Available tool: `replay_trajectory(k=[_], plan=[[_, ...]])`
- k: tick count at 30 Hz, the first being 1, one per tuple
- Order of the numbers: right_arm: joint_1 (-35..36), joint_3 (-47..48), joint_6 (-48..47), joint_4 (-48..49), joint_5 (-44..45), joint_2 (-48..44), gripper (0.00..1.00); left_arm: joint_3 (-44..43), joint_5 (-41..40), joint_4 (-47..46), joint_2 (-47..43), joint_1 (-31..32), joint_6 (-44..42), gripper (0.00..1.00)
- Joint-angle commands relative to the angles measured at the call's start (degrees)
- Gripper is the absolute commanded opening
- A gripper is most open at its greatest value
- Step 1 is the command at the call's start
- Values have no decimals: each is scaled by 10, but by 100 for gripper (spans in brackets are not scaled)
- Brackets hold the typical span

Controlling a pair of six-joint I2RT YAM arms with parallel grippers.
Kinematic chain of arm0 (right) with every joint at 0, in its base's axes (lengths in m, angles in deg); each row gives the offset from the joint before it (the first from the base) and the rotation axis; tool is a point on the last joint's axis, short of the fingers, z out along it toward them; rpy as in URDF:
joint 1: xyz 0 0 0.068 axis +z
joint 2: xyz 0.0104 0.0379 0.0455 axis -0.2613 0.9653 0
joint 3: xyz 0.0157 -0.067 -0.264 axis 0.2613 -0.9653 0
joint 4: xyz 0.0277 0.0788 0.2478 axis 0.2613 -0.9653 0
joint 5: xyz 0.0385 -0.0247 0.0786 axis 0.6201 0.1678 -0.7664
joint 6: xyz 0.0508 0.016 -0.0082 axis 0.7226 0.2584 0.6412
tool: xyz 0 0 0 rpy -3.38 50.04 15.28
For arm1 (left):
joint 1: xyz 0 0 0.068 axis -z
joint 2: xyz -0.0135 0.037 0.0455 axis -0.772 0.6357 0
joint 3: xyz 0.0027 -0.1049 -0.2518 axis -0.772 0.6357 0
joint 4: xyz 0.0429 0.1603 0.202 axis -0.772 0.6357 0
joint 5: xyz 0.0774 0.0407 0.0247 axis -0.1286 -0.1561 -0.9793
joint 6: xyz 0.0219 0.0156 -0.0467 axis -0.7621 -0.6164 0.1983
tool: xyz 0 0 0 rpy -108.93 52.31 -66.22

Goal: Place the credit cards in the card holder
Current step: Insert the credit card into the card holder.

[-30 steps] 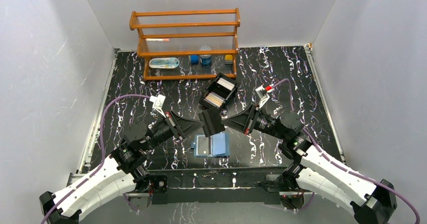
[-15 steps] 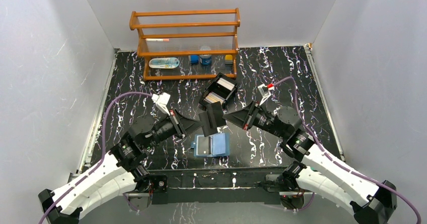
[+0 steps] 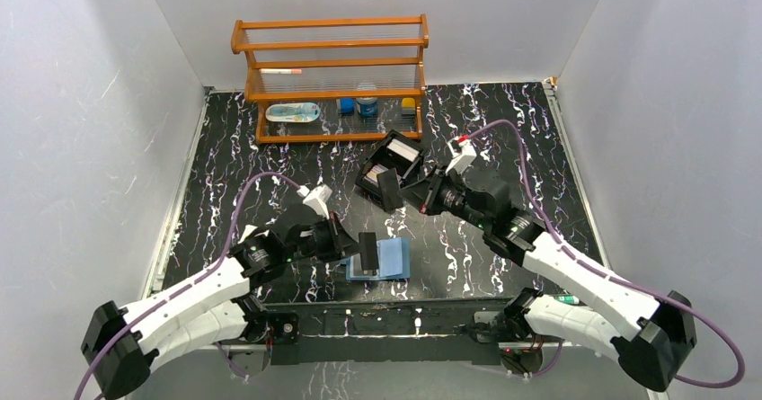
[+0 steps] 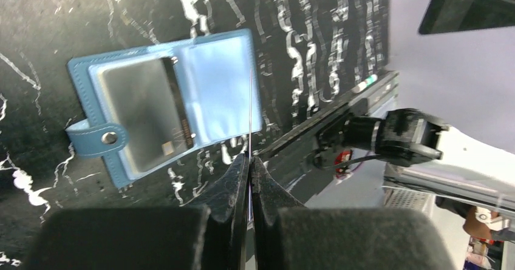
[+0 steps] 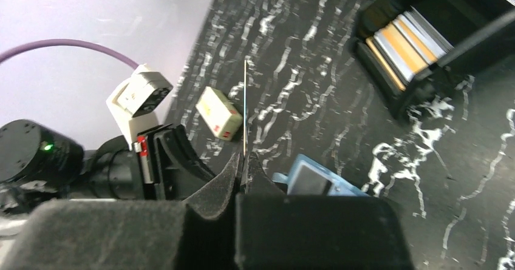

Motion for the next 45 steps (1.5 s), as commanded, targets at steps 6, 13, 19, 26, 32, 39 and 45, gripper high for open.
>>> replay_trajectory(k=[6,13,19,26,32,39,45], plan=[[0,-30,11,-39,28,53,0,50,102,-90,97,-40,-15,0],[0,-112,57,-27,14,51,0,79,137,-143,125,-76,-19,0],[0,-151,71,-26,14,56,0,82,152,-183,159,-80,-13,0],[0,-187,79,-30,23,68,0,78,151,-194,198,-81,-22,0],[0,-206,82,-34,38,57,0,78,147,-197,216,-80,-34,0],[0,-213,87,-28,34,54,0,82,141,-221,246,-81,-35,0],[0,-239,89,-26,34,50,0,73,119,-203,262,-81,-57,0]])
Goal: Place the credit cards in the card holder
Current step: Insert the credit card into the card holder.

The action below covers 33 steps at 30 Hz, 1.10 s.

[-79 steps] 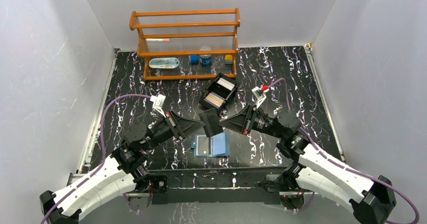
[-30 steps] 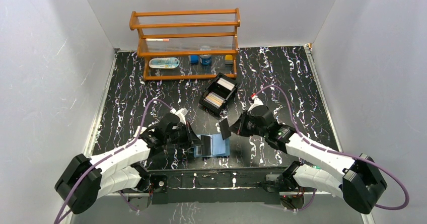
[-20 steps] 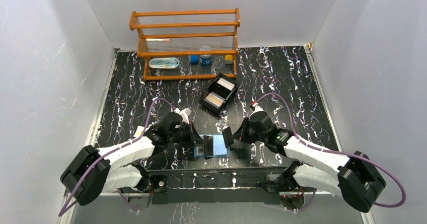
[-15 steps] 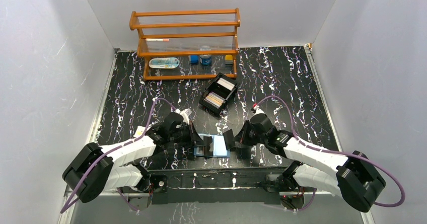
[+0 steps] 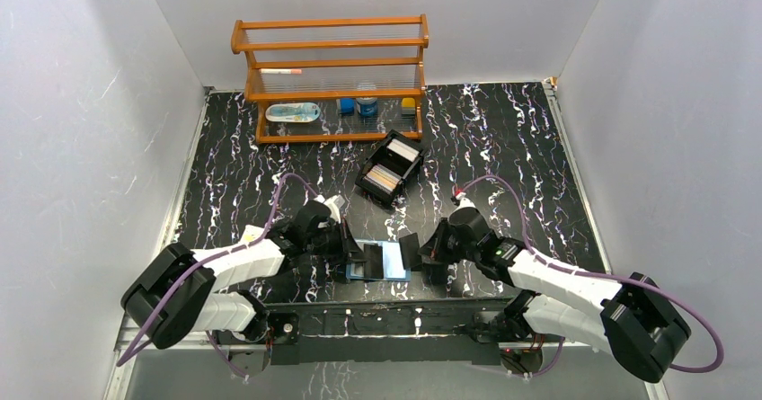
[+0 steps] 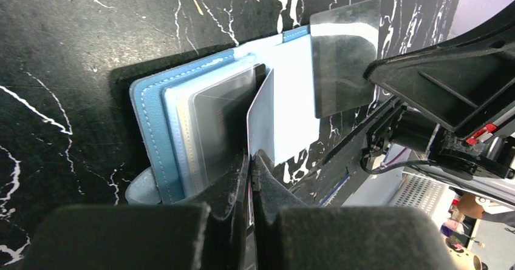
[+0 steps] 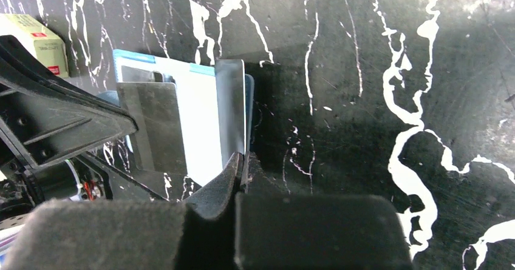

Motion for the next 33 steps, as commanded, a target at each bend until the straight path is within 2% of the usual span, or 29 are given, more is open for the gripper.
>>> replay_trajectory(k=[1,10,16,33], plan=[[0,-24,6,5,11,-8,0,-7,-19,10,12,-3,-29,0],[0,-34,8,8,11,-13,0,-10,-16,-15,42,-3,-22,0],[0,-37,8,9,10,-14,0,-26,-38,5,52,-3,-22,0],[0,-44,10,18,7,-18,0,-4,-92,-20,37,-3,-6,0]])
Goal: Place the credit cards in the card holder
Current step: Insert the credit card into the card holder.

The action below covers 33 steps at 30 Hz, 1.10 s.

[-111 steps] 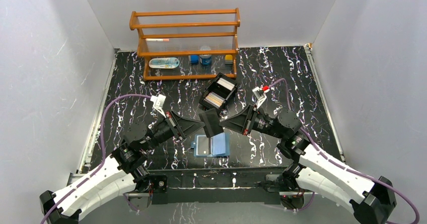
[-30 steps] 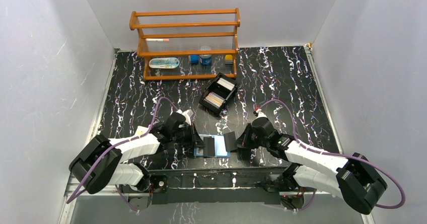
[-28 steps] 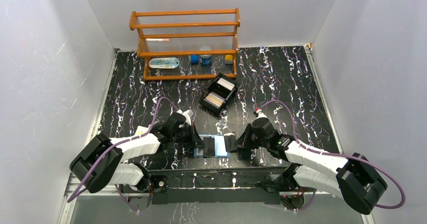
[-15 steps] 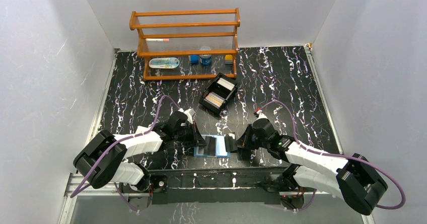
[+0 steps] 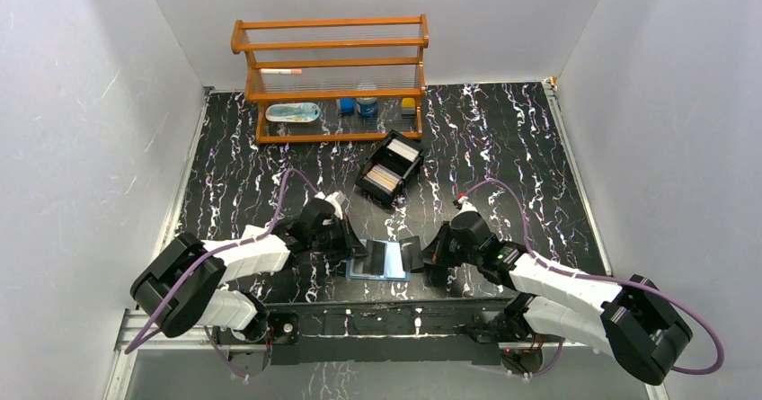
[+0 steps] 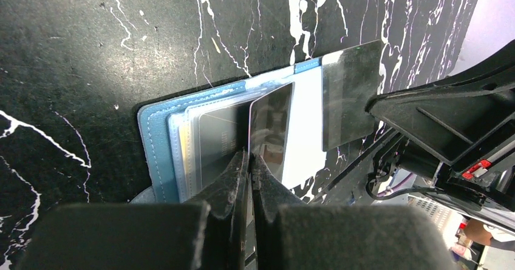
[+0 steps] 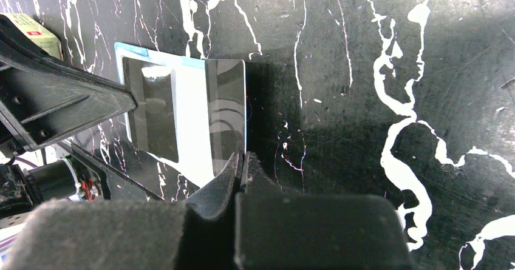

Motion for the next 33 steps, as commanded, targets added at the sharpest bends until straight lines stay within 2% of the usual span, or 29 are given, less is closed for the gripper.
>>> replay_trajectory(k=[1,12,19,25,33], plan=[[0,-13,0,2,7,-7,0,18,-40,-10,-10,-2,-6,0],[0,-18,4,19,3,6,0,60,-10,-96,4,-1,50,0],[0,-15,5,21,1,10,0,74,0,-138,11,2,54,0],[0,-15,6,26,-1,16,0,57,-10,-123,31,23,41,5],[0,-19,9,33,-4,20,0,31,-47,-107,44,67,32,5]])
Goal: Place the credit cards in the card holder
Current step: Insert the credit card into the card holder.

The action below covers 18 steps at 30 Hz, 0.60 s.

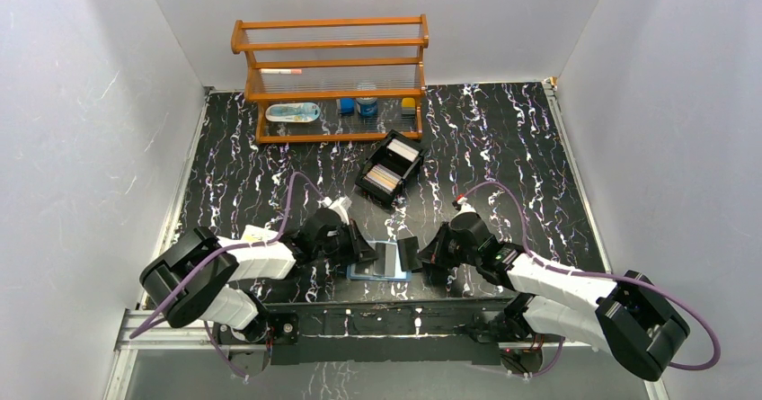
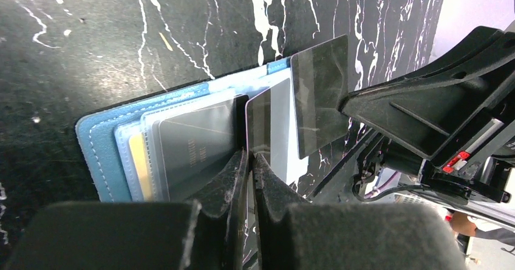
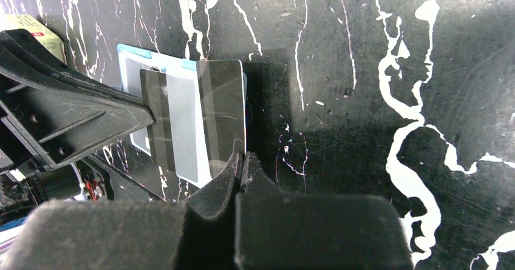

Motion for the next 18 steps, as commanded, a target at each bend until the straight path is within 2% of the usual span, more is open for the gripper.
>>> replay_trajectory(k=[1,8,11,14,18], plan=[[0,-10,1,3,3,4,0,-15,-32,35,13,21,-20,6],[0,-14,4,12,2,1,0,-34,-34,27,48,39,-20,10],[0,-12,9,12,-4,-15,0,-30,-54,43,36,40,-18,15],[0,7,7,-30,9,-56,0,-30,-81,81,10,40,-20,20],[0,20,2,-87,23,-123,0,-34,-89,107,-11,40,-23,32]])
